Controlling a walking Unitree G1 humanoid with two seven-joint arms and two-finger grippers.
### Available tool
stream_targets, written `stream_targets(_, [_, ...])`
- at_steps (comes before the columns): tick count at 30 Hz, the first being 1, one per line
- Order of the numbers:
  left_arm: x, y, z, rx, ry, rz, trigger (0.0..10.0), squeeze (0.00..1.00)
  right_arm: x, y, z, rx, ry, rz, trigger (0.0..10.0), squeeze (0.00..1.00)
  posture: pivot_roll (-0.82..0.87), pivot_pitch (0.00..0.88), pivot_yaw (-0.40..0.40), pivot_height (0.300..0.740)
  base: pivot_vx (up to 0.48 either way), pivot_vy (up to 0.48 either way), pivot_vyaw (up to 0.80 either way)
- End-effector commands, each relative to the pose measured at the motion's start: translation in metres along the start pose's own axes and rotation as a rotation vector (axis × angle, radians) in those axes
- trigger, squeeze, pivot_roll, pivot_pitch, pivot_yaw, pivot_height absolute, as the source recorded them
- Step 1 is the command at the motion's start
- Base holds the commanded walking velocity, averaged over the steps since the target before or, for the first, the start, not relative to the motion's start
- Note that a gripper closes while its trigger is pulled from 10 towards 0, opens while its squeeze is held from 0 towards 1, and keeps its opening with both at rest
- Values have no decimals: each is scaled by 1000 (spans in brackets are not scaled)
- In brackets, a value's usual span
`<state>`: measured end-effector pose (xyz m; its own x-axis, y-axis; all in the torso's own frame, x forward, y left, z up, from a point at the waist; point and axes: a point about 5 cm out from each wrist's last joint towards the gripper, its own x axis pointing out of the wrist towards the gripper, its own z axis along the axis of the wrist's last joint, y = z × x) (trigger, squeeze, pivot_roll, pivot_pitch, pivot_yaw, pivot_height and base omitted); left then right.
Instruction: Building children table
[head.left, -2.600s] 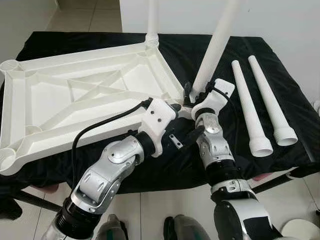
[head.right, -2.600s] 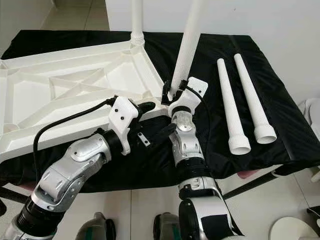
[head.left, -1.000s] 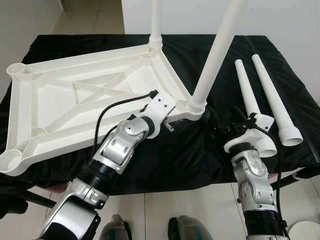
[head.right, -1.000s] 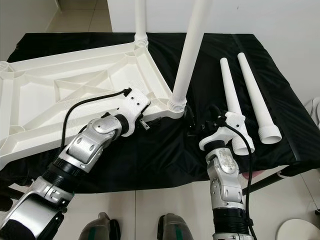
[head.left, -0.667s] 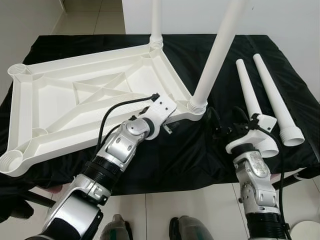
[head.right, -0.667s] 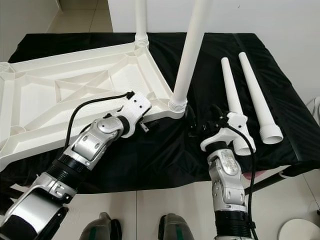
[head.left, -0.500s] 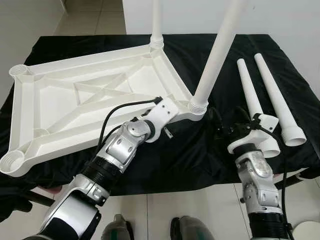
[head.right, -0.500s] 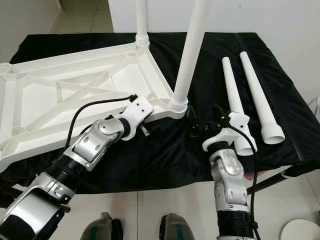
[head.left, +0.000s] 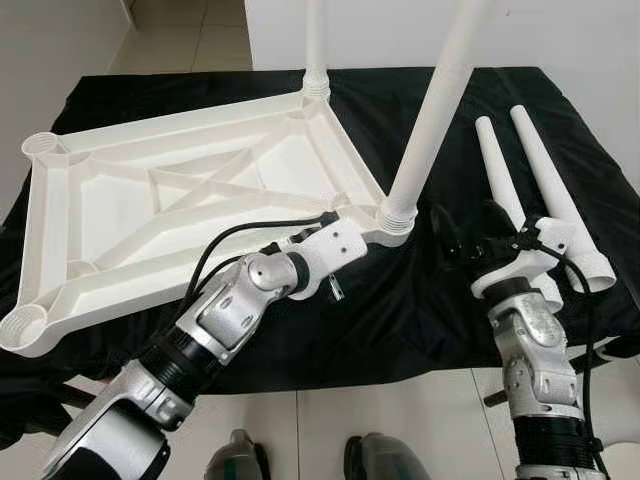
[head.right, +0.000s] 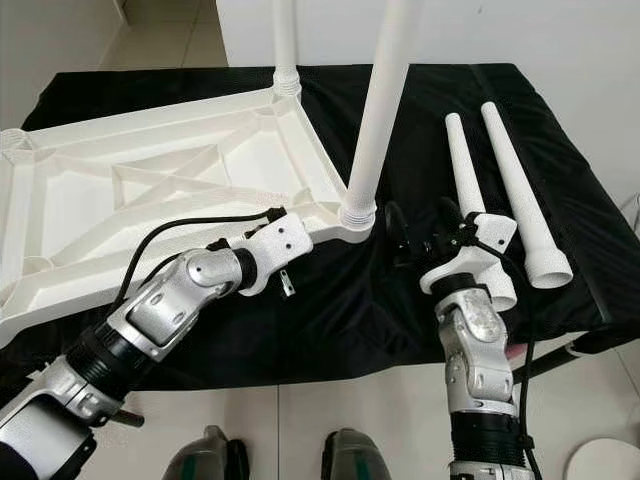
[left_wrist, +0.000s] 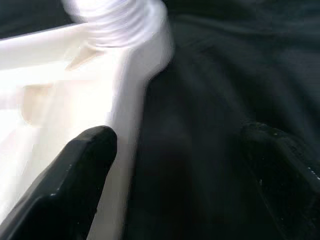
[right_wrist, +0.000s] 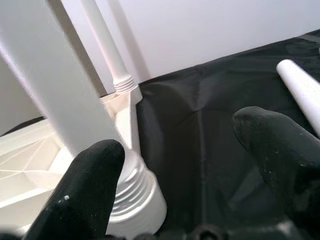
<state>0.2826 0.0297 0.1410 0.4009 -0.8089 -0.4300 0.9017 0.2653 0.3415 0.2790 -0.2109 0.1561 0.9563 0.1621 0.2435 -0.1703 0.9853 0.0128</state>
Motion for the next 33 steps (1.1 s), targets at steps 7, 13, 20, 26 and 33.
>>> stream_targets(7, [-2,-10,-1,-3,-8,-127,10000,0,2,-6,0,-1,10,2,10000,0,-182,60,50,740,0,0,0])
stream_targets(13, [1,13,15,-39,-69,41,10000,0,4,-5,1,2,2,8,10000,0,-181,57,50,740,0,0,0])
stream_targets(20, [-3,37,29,-60,-125,175,10000,0,3,-3,-1,12,4,26,10000,0,-187,57,49,740,0,0,0])
stream_targets(26, [-1,57,22,-119,-75,325,10000,0,2,0,-1,17,8,41,10000,0,-192,60,48,740,0,0,0])
stream_targets(33, [6,59,7,-168,6,376,10000,0,2,1,-1,14,9,47,10000,0,-197,62,49,740,0,0,0])
